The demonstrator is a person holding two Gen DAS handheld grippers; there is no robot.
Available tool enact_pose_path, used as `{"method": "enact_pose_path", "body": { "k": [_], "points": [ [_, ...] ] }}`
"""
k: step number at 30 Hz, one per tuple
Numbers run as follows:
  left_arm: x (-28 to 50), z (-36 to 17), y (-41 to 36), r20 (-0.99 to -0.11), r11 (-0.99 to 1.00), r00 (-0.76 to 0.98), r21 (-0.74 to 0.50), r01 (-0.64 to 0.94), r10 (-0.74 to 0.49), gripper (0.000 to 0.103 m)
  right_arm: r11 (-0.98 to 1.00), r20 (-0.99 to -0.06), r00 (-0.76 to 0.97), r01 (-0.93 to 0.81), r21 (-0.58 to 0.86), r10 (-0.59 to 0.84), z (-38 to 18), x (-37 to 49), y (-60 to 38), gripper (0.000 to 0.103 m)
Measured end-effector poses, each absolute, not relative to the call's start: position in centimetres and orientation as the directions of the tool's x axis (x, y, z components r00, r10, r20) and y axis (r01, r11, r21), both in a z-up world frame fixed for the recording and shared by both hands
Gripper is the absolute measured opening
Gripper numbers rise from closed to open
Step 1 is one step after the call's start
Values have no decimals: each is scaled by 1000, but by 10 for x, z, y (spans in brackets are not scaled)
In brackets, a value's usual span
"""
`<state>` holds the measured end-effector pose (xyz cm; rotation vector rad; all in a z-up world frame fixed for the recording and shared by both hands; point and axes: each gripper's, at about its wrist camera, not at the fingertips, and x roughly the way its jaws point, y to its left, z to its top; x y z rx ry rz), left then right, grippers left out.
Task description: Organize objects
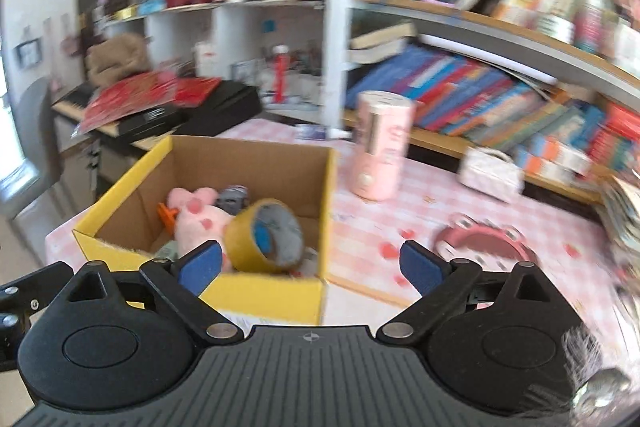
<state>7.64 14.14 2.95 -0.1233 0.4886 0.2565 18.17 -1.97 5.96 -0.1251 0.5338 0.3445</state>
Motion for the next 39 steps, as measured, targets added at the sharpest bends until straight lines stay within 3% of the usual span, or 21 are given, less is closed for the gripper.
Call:
{"method": "enact_pose_path", "body": {
  "k": [6, 15, 27, 39],
  "points": [
    [50, 17, 122, -514, 978, 846, -58, -201, 143, 103, 980, -510, 848, -193, -45, 144, 51, 128, -51, 103],
    [29, 1, 94, -561, 988, 821, -38, -151, 104, 103, 999, -575, 818, 1, -51, -30, 23, 69, -94, 103],
    [34, -2, 45, -581, 996, 809, 63, -58, 84, 103, 995, -573, 814, 60, -83, -98, 17, 40, -120, 103],
    [36, 1, 18, -580, 996, 813, 85, 8, 43, 103, 989, -596, 789, 122, -85, -149, 14, 39, -141, 103]
  ]
}}
